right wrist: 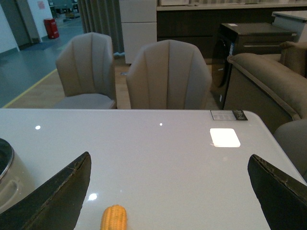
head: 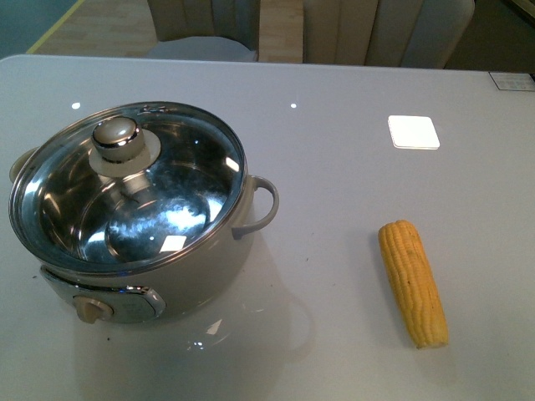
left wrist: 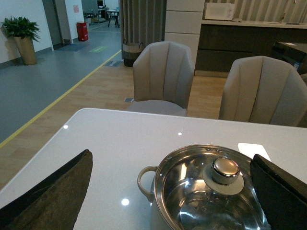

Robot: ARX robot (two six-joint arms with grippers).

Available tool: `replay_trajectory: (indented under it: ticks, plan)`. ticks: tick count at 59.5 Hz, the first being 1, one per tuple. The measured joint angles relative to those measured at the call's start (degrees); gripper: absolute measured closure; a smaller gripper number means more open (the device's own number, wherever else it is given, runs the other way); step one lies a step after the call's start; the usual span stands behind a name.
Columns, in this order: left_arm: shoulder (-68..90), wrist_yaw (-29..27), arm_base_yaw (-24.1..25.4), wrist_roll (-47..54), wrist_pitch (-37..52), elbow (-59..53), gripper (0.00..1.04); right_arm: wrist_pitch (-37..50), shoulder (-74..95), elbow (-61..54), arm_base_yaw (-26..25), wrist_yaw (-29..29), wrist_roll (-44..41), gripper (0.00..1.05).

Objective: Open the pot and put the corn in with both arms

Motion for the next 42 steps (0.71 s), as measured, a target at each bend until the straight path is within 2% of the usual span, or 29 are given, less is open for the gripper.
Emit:
replay_trajectory:
  ticks: [42]
  plan:
    - [0.00, 0.00, 0.00, 0.00, 0.00, 0.00, 0.07, 0.00, 0.00, 0.00, 0.00, 0.00, 0.02, 0.09]
